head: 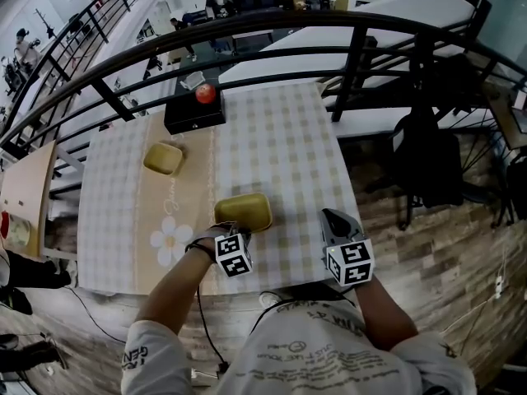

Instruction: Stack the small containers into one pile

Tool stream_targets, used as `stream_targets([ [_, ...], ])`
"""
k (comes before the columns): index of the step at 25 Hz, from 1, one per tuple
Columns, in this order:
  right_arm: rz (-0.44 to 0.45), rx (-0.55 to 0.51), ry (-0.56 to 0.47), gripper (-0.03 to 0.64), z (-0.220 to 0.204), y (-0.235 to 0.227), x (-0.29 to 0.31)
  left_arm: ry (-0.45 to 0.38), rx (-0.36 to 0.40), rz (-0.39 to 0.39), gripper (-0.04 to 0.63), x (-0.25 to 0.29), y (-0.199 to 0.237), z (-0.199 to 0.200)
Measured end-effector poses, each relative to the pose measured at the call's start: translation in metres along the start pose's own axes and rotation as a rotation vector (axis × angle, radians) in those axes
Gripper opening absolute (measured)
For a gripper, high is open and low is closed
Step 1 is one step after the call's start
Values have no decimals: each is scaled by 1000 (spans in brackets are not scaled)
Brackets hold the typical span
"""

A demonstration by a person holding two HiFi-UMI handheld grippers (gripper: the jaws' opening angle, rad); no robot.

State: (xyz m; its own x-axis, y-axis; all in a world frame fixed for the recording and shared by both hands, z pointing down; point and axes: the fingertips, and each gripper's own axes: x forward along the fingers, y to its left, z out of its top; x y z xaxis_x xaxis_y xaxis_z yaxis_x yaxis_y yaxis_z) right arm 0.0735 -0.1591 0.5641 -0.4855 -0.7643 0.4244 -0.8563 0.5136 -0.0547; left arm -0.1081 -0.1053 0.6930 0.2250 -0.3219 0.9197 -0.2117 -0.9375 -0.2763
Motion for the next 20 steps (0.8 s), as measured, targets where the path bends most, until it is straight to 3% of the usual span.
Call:
stream_targets([
  [4,-4,-4,9,3,-1,-3,2,9,49,-7,12,4,2,-8],
  [11,-9,-12,20,3,-2,-2,4,-49,14,-36,12,3,-3,-4],
  [20,1,-18,46,3,-4,4,12,-49,25,-79,12,6,-13,-6],
])
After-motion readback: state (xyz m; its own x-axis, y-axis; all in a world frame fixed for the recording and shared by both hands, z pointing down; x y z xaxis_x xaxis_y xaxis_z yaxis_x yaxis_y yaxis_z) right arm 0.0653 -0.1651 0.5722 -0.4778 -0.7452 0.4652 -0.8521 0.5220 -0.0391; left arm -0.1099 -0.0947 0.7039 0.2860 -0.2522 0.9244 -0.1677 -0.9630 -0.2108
